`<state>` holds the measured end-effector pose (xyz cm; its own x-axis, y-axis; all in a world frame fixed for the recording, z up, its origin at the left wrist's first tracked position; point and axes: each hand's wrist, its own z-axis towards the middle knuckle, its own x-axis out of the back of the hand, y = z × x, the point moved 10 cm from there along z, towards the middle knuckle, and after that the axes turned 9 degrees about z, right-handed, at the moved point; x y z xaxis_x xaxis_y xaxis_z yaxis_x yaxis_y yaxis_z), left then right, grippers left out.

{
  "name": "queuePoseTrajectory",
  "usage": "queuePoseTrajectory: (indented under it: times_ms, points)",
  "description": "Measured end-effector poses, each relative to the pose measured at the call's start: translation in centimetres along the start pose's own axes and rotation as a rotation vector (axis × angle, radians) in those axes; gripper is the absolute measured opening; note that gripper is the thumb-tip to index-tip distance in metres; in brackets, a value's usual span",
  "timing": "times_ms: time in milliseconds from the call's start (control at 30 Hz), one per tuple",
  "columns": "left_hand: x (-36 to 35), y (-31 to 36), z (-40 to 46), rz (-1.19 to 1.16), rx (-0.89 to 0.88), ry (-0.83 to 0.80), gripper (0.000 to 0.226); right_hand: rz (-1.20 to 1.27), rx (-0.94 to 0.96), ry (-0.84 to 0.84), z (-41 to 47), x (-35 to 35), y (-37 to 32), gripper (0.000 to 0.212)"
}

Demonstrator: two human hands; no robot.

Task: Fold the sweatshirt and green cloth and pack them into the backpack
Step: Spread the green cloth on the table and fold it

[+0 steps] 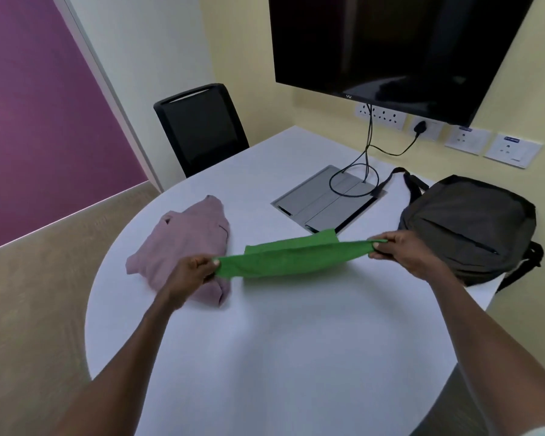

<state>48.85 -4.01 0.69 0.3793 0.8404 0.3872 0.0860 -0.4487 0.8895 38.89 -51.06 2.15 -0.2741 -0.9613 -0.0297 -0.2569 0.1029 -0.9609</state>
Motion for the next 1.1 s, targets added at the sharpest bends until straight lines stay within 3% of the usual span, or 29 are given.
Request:
queuePoseTrajectory:
  times_ms: [367,433,533,700,733,867,967,1100]
  points:
    - [-9.3,-9.7,-10.3,0.406,0.041,-0.143,0.007,-0.424,-0.186,-0.007,-9.8,3.0,12.4,0.018]
    - [-10.7,-10.2,-11.8,0.510,0.007,-0.187,0.005,-0.516,-0.205,-0.011,-11.3,3.5,14.1,0.022]
    - [-12.5,-11.7,-13.6,0.626,0.003,-0.275,0.023,-0.745,-0.223,-0.048,-12.8,3.7,16.7,0.027]
    - [-15.0,-13.3,-15.6,0.749,0.047,-0.468,0.013,-0.971,-0.238,-0.146,-14.6,2.9,19.3,0.050]
    - [-15.0,-13.0,-15.5,0.755,0.042,-0.447,0.006,-0.977,-0.228,-0.132,-14.6,2.8,19.1,0.049]
    - [-15.0,-11.8,-13.9,0.753,0.017,-0.271,0.028,-0.941,-0.207,-0.133,-13.7,1.3,18.2,0.038]
    - [-16.4,-11.2,-12.8,0.760,0.013,-0.253,0.012,-0.932,-0.197,-0.203,-12.2,-0.4,18.0,0.034]
    - [-18.3,-9.9,-10.3,0.733,-0.002,-0.203,0.013,-0.937,-0.185,-0.277,-9.5,-2.3,17.7,0.026]
